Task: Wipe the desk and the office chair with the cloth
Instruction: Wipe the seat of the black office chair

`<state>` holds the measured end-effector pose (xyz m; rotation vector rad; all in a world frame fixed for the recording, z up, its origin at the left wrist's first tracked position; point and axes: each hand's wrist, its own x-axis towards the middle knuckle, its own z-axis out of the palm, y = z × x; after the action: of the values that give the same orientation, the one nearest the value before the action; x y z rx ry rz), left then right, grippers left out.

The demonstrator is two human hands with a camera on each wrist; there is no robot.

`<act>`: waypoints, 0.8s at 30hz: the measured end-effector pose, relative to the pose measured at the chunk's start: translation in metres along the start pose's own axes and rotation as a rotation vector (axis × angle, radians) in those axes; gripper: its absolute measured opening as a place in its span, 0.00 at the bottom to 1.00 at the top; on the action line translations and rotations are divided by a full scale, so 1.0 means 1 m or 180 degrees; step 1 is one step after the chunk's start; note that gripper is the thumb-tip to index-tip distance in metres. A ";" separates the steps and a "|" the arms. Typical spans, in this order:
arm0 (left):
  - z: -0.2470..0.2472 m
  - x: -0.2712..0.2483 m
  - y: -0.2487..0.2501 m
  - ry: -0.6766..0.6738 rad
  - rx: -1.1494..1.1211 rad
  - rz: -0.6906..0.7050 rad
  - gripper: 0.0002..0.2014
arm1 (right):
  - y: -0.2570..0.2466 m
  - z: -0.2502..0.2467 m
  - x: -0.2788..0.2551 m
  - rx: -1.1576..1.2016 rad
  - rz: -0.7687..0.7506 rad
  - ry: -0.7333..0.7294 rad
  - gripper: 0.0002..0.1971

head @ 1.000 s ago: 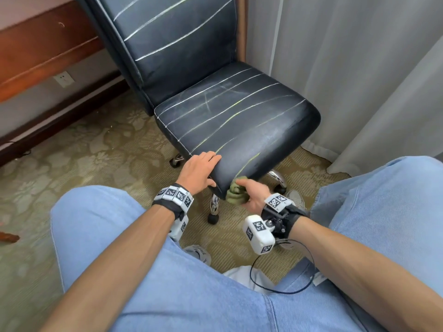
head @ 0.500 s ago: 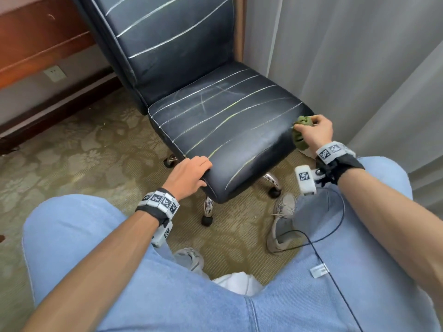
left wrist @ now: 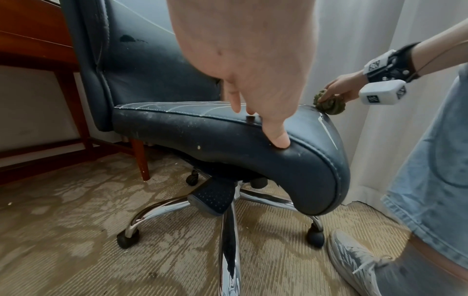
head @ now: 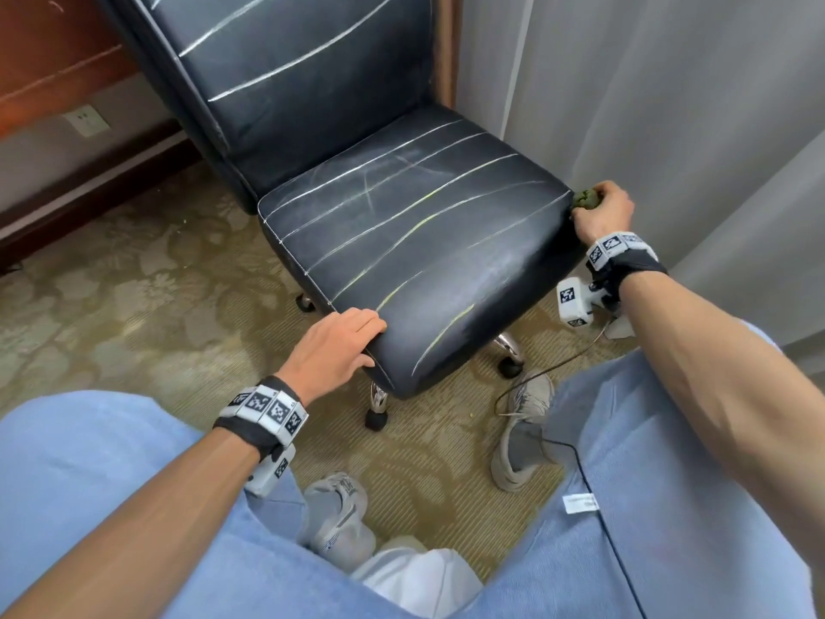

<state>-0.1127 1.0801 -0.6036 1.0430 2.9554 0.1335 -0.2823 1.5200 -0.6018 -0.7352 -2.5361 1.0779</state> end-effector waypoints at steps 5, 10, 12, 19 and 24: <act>0.008 0.000 0.004 0.0081 -0.0115 0.0008 0.28 | 0.002 0.001 0.024 -0.0389 -0.0405 -0.0291 0.16; 0.007 0.005 0.008 0.0092 -0.0163 0.0062 0.27 | -0.003 0.006 0.010 -0.0868 -0.0971 -0.0699 0.21; 0.006 0.007 0.009 0.0111 -0.0155 0.0095 0.26 | -0.010 0.006 0.000 -0.0968 -0.1243 -0.0815 0.21; 0.007 0.009 0.015 0.0201 -0.0133 0.0116 0.25 | -0.020 0.011 -0.069 -0.1025 -0.1745 -0.1177 0.18; 0.006 0.009 0.018 0.0271 -0.0154 0.0084 0.26 | -0.017 0.014 -0.139 -0.0823 -0.2031 -0.1394 0.22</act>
<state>-0.1081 1.1006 -0.6080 1.0977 2.9974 0.2546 -0.1790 1.4245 -0.6079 0.3094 -2.9758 0.7472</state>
